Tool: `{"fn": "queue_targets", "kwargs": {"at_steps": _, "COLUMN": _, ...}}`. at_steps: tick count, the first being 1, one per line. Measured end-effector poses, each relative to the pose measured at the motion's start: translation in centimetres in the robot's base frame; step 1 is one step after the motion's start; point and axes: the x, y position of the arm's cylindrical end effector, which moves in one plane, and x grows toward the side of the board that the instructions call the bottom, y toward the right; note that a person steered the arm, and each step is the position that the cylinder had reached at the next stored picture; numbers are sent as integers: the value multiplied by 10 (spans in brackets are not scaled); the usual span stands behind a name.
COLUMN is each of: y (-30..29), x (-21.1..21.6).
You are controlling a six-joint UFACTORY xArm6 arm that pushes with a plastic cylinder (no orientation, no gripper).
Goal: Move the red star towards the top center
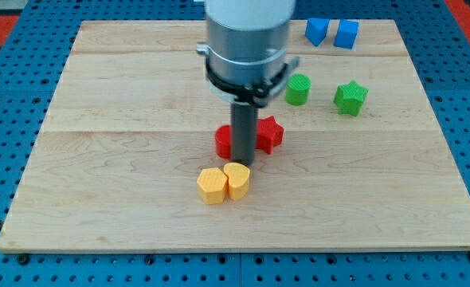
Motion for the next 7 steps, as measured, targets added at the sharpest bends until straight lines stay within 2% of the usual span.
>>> {"fn": "queue_targets", "kwargs": {"at_steps": 1, "y": 14, "x": 9}}
{"fn": "queue_targets", "kwargs": {"at_steps": 2, "y": 69, "x": 14}}
{"fn": "queue_targets", "kwargs": {"at_steps": 3, "y": 64, "x": -18}}
{"fn": "queue_targets", "kwargs": {"at_steps": 4, "y": 19, "x": -54}}
{"fn": "queue_targets", "kwargs": {"at_steps": 5, "y": 3, "x": -88}}
{"fn": "queue_targets", "kwargs": {"at_steps": 7, "y": -13, "x": -134}}
